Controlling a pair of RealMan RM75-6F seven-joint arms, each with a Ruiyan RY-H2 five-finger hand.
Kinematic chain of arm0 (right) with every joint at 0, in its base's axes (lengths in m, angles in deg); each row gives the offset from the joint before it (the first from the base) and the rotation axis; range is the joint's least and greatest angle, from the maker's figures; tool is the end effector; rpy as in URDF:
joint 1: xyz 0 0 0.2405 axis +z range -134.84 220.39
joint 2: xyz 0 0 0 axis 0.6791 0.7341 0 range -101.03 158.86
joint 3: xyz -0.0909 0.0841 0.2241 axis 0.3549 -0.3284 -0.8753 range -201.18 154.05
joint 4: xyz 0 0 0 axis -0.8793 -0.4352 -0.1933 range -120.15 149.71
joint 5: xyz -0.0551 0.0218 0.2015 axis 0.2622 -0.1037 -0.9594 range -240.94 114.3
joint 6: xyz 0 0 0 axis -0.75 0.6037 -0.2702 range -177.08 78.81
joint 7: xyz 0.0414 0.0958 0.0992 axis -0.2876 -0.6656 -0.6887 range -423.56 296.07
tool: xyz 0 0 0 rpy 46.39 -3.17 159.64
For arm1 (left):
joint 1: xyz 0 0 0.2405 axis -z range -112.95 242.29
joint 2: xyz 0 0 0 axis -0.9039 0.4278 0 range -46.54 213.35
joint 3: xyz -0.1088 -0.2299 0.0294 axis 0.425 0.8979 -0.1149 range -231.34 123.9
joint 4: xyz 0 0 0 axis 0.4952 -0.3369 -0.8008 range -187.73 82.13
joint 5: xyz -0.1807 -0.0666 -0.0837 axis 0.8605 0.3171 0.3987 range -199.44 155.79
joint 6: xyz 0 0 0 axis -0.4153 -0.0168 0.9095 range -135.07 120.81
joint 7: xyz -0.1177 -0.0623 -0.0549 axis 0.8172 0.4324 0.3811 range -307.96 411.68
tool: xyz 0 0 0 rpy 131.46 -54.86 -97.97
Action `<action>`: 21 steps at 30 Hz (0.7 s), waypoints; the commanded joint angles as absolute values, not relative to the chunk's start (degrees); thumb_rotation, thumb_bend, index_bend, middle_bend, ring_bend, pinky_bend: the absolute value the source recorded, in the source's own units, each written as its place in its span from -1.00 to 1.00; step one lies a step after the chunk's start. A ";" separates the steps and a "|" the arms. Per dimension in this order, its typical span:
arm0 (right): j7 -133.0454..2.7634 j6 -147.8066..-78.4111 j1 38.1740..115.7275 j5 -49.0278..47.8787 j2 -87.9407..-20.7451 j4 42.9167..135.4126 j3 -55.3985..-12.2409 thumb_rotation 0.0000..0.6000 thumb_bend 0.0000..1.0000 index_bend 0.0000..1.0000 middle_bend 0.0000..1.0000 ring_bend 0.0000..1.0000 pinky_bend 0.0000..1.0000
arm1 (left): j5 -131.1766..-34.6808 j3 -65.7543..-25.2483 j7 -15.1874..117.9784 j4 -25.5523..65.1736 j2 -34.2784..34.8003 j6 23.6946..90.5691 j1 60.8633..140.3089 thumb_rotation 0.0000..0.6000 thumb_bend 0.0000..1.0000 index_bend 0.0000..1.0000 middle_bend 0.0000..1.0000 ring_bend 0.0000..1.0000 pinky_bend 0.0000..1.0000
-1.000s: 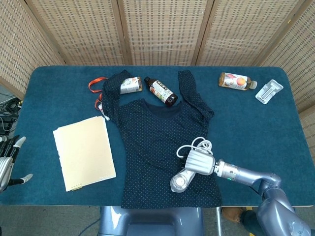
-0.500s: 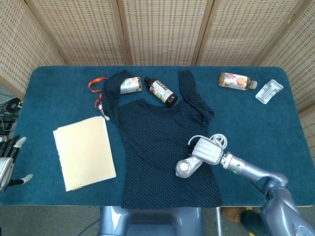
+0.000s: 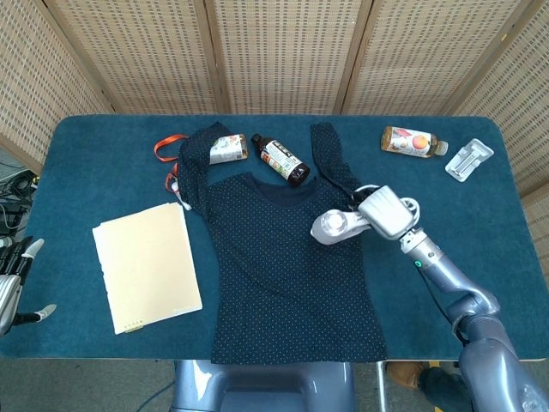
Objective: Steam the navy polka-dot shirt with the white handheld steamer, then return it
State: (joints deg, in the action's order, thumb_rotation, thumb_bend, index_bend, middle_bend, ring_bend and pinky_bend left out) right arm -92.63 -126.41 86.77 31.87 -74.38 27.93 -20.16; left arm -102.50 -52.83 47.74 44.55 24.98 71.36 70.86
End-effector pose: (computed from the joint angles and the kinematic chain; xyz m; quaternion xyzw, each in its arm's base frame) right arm -0.2353 -0.4157 0.0546 0.7756 -0.1226 0.4334 0.4423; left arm -0.3184 0.1784 0.1681 -0.6142 -0.4181 -0.3115 0.5924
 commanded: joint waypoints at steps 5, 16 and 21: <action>-87.39 -114.99 85.45 26.99 -74.49 25.98 -23.58 1.00 1.00 0.60 0.25 0.37 1.00 | -102.49 -52.85 47.66 44.66 24.98 71.29 70.88 1.00 -1.00 -1.00 -1.00 -1.00 -1.00; -79.18 -103.46 84.83 23.47 -76.13 27.51 -25.73 1.00 1.00 0.47 0.15 0.30 1.00 | -102.48 -52.96 47.62 44.67 24.87 71.25 70.80 1.00 -1.00 -1.00 -1.00 -1.00 -1.00; -77.54 -101.10 84.76 23.08 -75.64 28.61 -25.82 1.00 0.25 -0.55 -0.46 -0.29 0.26 | -102.49 -52.96 47.73 44.63 24.87 71.23 70.81 1.00 -1.00 -1.00 -1.00 -1.00 -1.00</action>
